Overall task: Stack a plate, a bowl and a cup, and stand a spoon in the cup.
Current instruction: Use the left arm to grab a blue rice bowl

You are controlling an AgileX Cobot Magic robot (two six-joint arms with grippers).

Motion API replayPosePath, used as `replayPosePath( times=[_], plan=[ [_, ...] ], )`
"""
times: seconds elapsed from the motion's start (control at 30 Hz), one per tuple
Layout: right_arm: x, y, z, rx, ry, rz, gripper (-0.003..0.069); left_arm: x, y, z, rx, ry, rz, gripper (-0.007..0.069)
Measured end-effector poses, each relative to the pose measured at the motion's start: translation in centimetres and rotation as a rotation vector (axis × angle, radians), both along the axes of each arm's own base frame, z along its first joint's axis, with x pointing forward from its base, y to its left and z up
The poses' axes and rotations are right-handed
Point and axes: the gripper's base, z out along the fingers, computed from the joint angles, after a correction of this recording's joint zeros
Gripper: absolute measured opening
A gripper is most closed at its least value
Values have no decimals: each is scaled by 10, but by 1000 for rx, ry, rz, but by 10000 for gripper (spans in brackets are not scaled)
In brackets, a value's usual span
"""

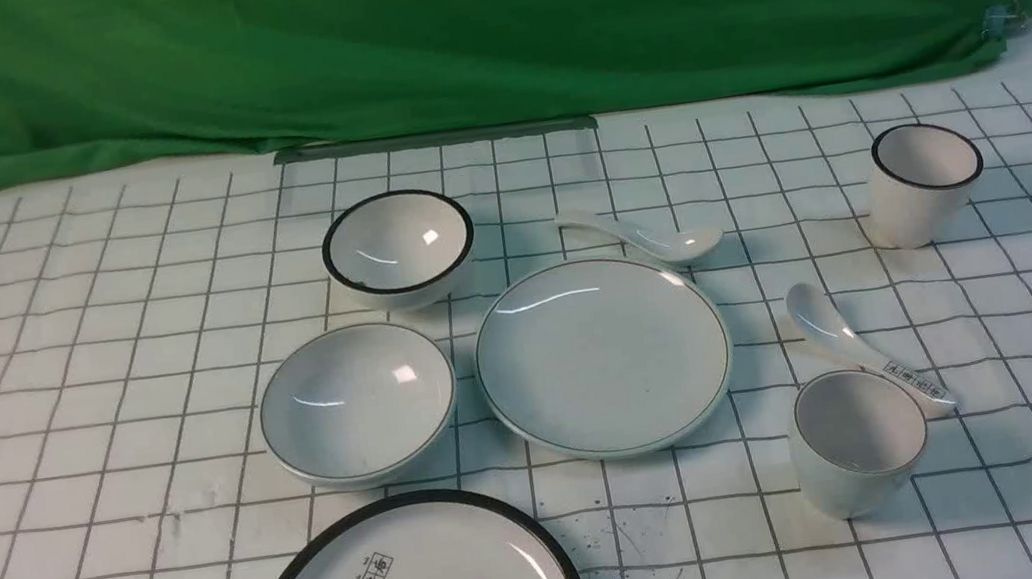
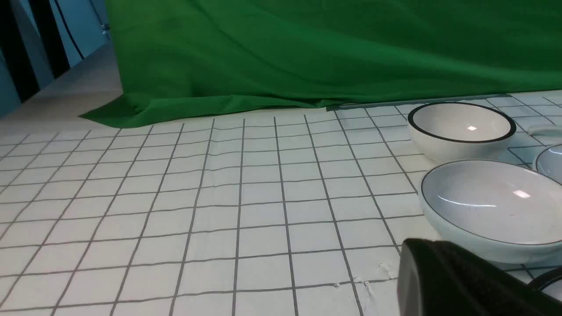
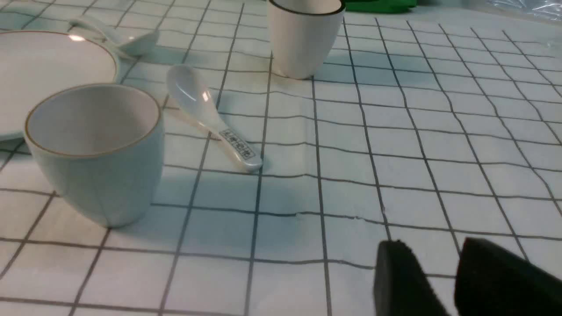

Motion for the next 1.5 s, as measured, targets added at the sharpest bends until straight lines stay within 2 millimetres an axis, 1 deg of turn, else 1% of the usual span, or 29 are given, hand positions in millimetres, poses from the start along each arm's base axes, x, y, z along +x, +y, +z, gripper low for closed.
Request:
replayPosePath(
  times=[0.37,0.43,0.6,0.67,0.73,0.77,0.87,0.93,0.97,1.0,1.03,1.1,1.13,1.2,1.23,1.27,1.3,1.33,1.37,1.4,1.43,1.47,1.5],
  plan=[
    [0,0,0,0,0,0,237,0,0,0,0,-1,0,7],
    [0,0,0,0,0,0,237,0,0,1,-27,-12,0,7],
    [0,0,0,0,0,0,237,0,1,17,-324,-175,12,7],
    [0,0,0,0,0,0,237,-1,4,25,-513,-264,25,7],
    [0,0,0,0,0,0,237,-2,6,28,-586,-306,31,7],
    [0,0,0,0,0,0,237,-3,8,33,-641,-369,36,7],
    [0,0,0,10,-5,-1,237,-8,14,47,-734,-540,37,7],
    [2,2,5,125,-60,-10,237,-14,18,56,-832,-668,14,7],
    [3,4,10,250,-117,-23,237,-17,19,63,-888,-725,-12,7],
    [3,4,14,332,-158,-32,237,-19,19,70,-904,-745,-31,7],
    [4,4,20,457,-221,-42,237,-21,17,85,-914,-753,-66,7],
    [4,4,28,638,-305,-57,237,-20,11,113,-882,-684,-109,7],
    [4,4,31,678,-329,-58,237,-17,7,124,-854,-595,-110,7],
    [4,3,37,755,-396,-53,237,-7,1,151,-765,-379,-73,7],
    [4,2,39,767,-414,-50,237,1,0,165,-722,-286,-47,7],
    [4,2,41,783,-434,-47,237,14,-2,176,-631,-133,-5,7],
    [3,2,41,788,-444,-45,237,23,-3,179,-570,-5,20,7],
    [3,2,42,791,-452,-44,237,37,-4,186,-511,98,33,7],
    [3,2,43,794,-457,-43,237,51,-6,188,-454,218,36,7],
    [3,1,43,796,-459,-43,237,54,-7,188,-434,242,34,7],
    [3,1,43,799,-461,-43,237,84,-10,184,-386,435,28,7],
    [3,1,43,798,-462,-43,237,94,-11,181,-367,490,21,7],
    [3,2,43,797,-456,-42,235,118,-14,171,-345,603,7,7]
  ],
)
